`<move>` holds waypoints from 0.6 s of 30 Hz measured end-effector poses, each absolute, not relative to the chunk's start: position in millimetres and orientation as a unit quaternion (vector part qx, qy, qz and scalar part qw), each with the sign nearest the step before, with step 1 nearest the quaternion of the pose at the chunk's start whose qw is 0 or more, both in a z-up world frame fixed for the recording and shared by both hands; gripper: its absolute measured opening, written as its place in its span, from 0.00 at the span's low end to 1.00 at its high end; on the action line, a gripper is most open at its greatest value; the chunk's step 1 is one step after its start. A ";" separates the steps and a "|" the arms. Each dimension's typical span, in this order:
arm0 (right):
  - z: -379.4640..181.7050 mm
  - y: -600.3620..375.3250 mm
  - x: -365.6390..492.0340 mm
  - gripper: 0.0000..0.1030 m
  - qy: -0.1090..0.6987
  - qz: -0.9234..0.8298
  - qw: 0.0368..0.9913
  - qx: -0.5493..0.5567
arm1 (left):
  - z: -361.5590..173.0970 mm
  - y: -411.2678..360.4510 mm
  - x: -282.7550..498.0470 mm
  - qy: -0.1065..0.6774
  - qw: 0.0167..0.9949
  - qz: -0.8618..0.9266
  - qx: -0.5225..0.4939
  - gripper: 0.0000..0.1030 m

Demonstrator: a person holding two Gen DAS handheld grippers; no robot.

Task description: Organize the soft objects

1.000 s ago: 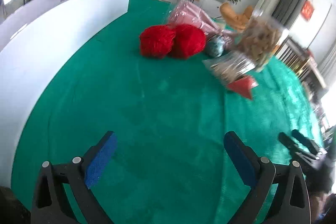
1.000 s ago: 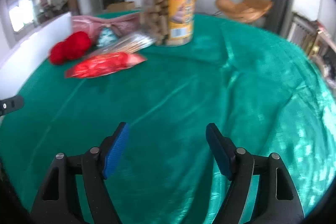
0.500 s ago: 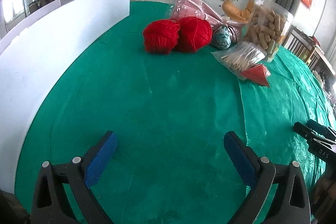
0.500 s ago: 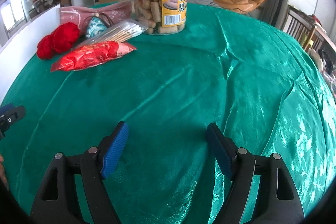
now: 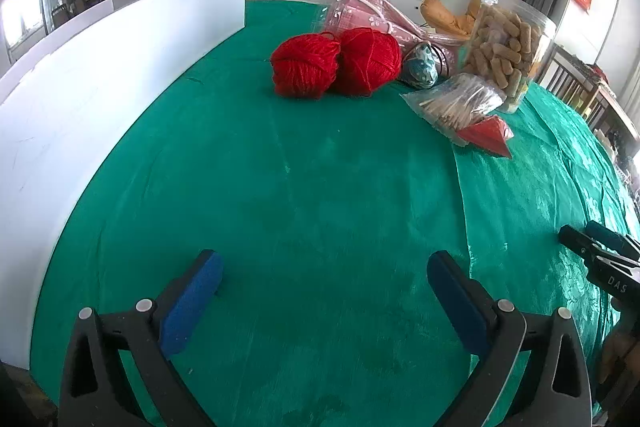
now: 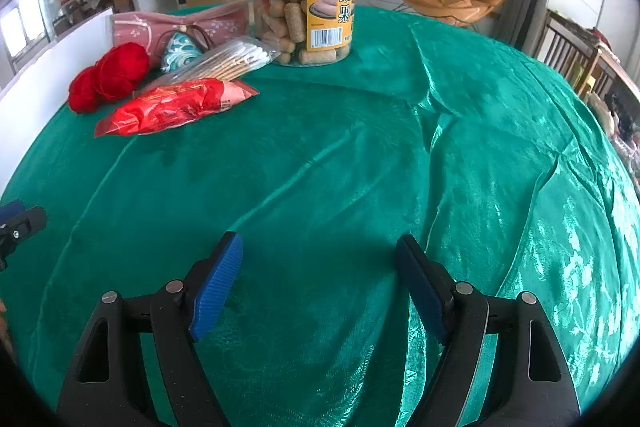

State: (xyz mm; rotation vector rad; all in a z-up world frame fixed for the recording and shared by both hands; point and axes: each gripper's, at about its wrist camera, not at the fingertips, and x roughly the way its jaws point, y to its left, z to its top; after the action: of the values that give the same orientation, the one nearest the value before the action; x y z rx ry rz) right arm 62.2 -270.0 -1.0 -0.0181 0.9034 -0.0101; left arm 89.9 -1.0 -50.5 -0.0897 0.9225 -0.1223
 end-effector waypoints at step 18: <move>-1.2 -271.5 61.6 0.79 0.437 -0.004 0.899 -0.005 | -54.4 -2.0 84.2 0.451 0.892 -0.034 -0.014 0.99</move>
State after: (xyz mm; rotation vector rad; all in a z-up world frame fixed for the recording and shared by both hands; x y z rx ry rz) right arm 61.6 -271.5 -1.2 -0.0098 0.9054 -0.0080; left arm 84.2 -2.0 -54.4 -0.0289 0.9361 -0.0712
